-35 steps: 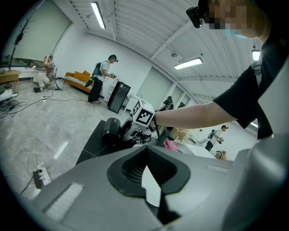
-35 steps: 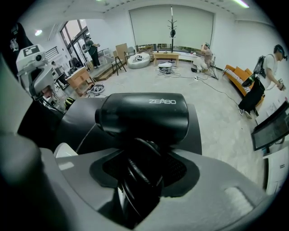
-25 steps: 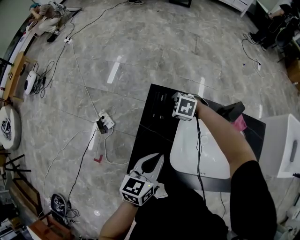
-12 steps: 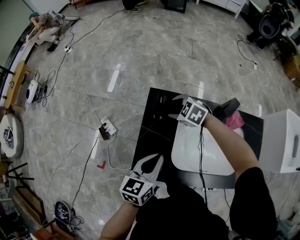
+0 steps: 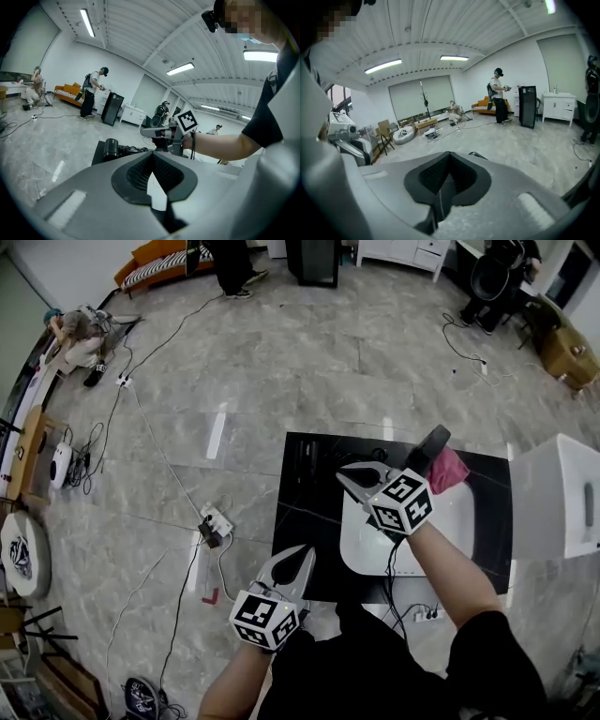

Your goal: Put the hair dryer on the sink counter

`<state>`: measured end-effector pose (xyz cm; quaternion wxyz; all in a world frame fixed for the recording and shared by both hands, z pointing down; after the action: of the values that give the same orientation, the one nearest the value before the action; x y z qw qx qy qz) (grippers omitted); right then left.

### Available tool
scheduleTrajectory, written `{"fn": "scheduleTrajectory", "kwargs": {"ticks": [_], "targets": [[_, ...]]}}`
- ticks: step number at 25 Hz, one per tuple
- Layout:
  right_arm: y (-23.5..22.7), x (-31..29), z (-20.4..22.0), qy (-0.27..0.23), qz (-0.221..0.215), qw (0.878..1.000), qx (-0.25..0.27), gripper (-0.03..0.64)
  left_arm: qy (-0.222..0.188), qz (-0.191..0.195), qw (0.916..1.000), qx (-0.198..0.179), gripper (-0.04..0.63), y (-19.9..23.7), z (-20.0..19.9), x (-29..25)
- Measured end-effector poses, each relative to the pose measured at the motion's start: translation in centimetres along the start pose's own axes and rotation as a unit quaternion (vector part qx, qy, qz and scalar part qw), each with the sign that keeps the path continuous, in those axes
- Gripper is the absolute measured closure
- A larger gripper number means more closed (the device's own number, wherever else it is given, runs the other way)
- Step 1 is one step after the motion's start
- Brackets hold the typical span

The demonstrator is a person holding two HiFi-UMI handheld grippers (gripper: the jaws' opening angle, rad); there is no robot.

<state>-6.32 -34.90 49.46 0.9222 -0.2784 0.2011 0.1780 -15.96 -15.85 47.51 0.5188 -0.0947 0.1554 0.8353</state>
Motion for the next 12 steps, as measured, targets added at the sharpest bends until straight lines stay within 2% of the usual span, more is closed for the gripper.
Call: {"fn": "scheduleTrajectory", "kwargs": {"ticks": [5,12], "targets": [[4.3,3.6,1.3,-0.045,0.017,0.997,-0.054,0.615,-0.019,0.011,0.9997,-0.012,0.592,-0.1,-1.0,2.3],[11.7,7.0,3.8,-0.095,0.025,0.993,-0.065,0.615,-0.033,0.031,0.9989,-0.01,0.592,-1.0,-1.0,6.1]]}}
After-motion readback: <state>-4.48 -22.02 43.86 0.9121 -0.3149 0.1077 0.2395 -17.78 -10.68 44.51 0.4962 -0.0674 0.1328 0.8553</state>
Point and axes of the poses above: the fingertips, and each gripper's own axes: x backward along the fingers, y to its left, z out of its underside, the point moved 6 cm from there along x, backward along the fingers, and after that the axes turned 15 degrees about -x, right-handed, at the moved point
